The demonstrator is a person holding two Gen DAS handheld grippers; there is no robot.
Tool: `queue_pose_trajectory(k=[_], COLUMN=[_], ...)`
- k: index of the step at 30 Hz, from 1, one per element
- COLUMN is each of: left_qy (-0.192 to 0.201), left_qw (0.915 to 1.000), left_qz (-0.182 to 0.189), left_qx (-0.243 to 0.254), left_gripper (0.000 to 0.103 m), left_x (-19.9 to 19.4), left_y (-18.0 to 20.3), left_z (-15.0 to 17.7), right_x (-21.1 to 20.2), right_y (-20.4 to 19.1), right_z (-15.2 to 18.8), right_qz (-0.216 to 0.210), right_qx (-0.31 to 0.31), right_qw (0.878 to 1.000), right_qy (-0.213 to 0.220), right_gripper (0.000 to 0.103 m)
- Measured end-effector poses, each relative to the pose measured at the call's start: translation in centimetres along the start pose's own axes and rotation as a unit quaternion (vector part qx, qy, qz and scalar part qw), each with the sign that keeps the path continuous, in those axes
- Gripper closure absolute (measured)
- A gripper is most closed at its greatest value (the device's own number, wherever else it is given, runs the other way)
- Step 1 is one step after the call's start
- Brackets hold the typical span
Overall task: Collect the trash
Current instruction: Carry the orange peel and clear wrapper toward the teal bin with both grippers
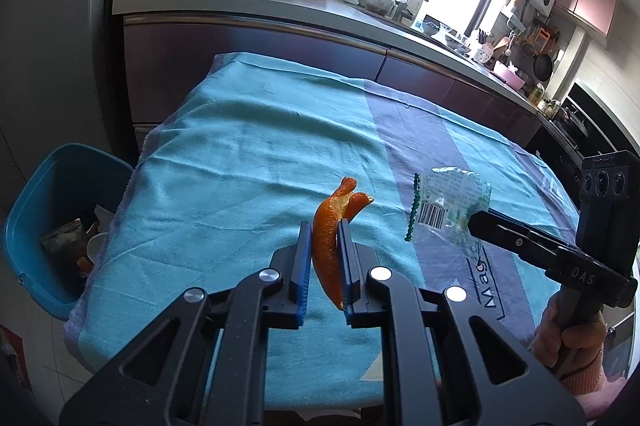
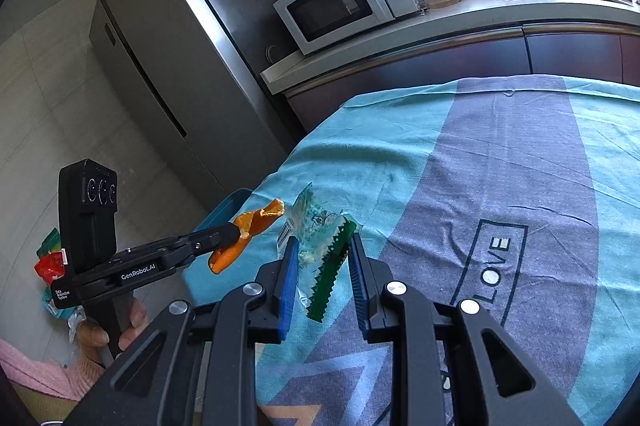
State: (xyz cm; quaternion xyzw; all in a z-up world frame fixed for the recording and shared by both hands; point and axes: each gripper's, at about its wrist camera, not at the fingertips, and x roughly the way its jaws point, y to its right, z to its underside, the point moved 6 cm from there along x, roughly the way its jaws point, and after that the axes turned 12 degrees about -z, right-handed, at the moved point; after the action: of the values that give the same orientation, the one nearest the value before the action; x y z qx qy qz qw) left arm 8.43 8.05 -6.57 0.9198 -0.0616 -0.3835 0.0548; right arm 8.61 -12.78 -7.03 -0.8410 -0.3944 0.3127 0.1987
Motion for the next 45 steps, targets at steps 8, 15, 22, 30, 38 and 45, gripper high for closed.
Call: queue_pose_trajectory(k=[8, 15, 22, 30, 38, 45], left_qy=[0.002, 0.007, 0.008, 0.011, 0.014, 0.017], left_qw=[0.9999, 0.9997, 0.9993, 0.9990, 0.9986, 0.9980], left_qz=[-0.007, -0.015, -0.022, -0.025, -0.031, -0.038], left_qx=[-0.008, -0.016, -0.028, -0.034, -0.041, -0.049], left_gripper=[0.090, 0.090, 0.090, 0.090, 0.090, 0.090], left_x=[-0.3, -0.7, -1.0, -1.4, -1.7, -2.0], left_y=[-1.0, -2.2, -3.4, -4.2, -5.1, -6.1], left_z=[0.0, -0.1, -0.1, -0.1, -0.2, -0.3], right_x=[1.0, 1.8, 2.4, 3.2, 4.0, 4.9], right_y=[-0.5, -1.1, -1.5, -2.0, -2.2, -2.7], right_z=[-0.1, -0.1, 0.0, 0.1, 0.2, 0.1], right_qz=[-0.005, -0.013, -0.019, -0.026, -0.032, -0.037], right_qx=[-0.005, -0.009, -0.012, -0.015, -0.019, -0.023], right_qw=[1.000, 1.000, 1.000, 0.999, 0.999, 0.998], right_qy=[-0.007, -0.013, -0.019, -0.026, -0.033, -0.038], right_gripper=[0.080, 0.080, 0.080, 0.080, 0.080, 0.080])
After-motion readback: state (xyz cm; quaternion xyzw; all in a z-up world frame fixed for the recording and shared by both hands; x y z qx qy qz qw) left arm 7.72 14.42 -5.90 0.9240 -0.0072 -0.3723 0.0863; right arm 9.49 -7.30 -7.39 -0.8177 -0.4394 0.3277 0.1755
